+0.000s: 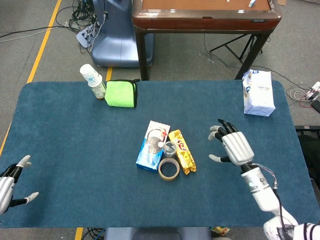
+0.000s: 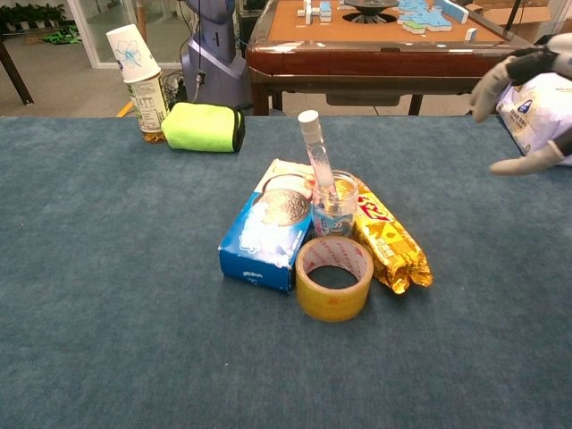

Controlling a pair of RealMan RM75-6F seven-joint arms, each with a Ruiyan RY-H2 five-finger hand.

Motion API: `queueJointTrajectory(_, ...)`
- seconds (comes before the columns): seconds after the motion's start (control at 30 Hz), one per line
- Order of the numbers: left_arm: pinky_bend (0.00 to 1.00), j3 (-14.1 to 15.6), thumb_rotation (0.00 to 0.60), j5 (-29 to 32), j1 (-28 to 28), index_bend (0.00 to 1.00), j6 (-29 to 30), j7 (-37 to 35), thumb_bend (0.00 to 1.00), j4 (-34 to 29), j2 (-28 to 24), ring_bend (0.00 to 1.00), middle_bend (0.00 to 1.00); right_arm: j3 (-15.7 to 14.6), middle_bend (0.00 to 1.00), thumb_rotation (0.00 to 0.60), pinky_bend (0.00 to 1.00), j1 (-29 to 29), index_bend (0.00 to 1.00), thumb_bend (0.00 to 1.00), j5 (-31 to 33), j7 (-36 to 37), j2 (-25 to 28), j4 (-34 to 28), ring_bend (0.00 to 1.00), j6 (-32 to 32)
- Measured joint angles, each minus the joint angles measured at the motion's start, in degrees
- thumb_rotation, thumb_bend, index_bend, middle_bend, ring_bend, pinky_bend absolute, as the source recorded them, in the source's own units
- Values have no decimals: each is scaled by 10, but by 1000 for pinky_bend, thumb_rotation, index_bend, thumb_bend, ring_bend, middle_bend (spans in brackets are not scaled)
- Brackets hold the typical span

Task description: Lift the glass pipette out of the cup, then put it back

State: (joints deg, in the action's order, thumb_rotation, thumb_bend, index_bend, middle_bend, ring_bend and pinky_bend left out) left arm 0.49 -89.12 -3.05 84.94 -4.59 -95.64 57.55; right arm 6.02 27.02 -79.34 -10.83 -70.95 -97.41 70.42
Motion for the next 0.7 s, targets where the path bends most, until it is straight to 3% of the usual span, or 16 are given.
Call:
queueJointTrajectory(0.27,380,2,600,0,-5,47,-10,15,86,-1,7,190,249,-45,269,600,139,-81,424,98,31,-99,83,-58,93,57)
queueJointTrajectory(0.7,380,-4,600,-28,-11,66,13,11,86,34,44,189,249,-68,269,600,139,-176,424,107,13,-89,71,-19,93,170)
